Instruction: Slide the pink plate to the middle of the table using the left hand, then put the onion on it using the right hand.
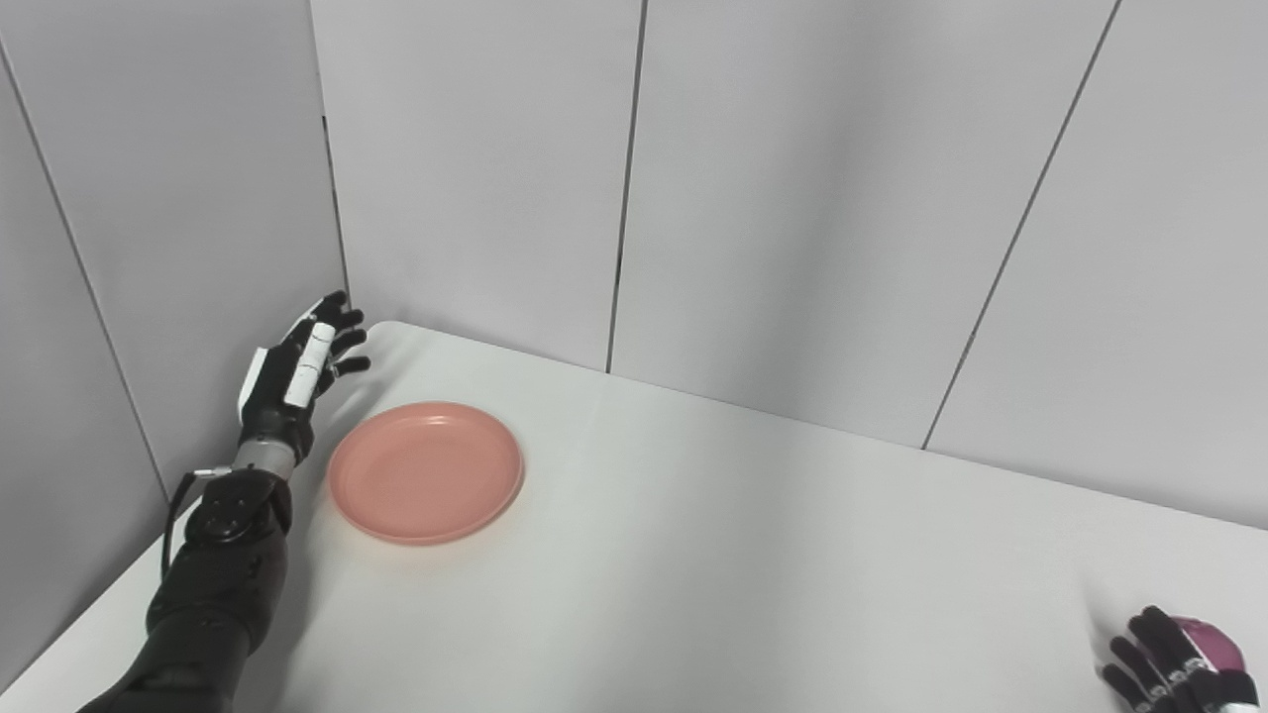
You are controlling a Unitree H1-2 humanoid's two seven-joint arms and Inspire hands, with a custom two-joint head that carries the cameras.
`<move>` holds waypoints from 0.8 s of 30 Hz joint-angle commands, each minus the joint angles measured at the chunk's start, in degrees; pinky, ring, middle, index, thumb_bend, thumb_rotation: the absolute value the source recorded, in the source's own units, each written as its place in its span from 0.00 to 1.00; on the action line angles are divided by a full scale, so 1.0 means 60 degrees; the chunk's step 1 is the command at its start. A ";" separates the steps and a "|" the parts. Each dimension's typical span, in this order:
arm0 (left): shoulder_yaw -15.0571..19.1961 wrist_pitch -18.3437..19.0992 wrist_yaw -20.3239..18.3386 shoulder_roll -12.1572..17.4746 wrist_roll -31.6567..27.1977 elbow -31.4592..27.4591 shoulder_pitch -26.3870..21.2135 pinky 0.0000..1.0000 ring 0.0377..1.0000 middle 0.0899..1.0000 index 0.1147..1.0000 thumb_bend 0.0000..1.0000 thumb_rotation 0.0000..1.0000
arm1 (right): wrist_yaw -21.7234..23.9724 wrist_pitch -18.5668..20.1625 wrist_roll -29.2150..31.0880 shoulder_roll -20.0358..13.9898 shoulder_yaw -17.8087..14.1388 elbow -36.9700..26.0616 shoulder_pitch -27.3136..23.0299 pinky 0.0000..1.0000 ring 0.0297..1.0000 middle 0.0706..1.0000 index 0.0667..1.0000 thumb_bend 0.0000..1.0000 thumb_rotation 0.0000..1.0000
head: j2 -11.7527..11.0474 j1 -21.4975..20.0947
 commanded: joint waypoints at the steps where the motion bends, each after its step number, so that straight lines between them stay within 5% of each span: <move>1: 0.0087 -0.0358 -0.0011 0.0176 -0.0119 -0.0097 -0.0271 0.72 0.80 0.80 0.78 0.92 0.82 | -0.0039 0.0326 0.0179 0.0572 0.0120 0.0601 0.1036 0.90 0.91 0.92 0.89 0.88 0.91 | 0.0020 0.0001; 9: 0.0307 -0.0474 0.0111 0.0227 -0.0258 0.0586 -0.0389 0.76 0.85 0.83 0.78 0.99 0.78 | -0.0074 0.0375 0.0219 0.0576 0.0108 0.0524 0.1067 0.93 0.93 0.93 0.92 0.88 0.91 | 0.0042 0.0009; 24: 0.0348 -0.0136 0.0137 0.0305 -0.0299 0.0562 -0.0135 0.83 0.85 0.84 0.81 0.91 0.78 | -0.0084 0.0397 0.0253 0.0501 0.0161 0.0411 0.1110 0.91 0.92 0.93 0.91 0.88 0.89 | 0.0183 0.0013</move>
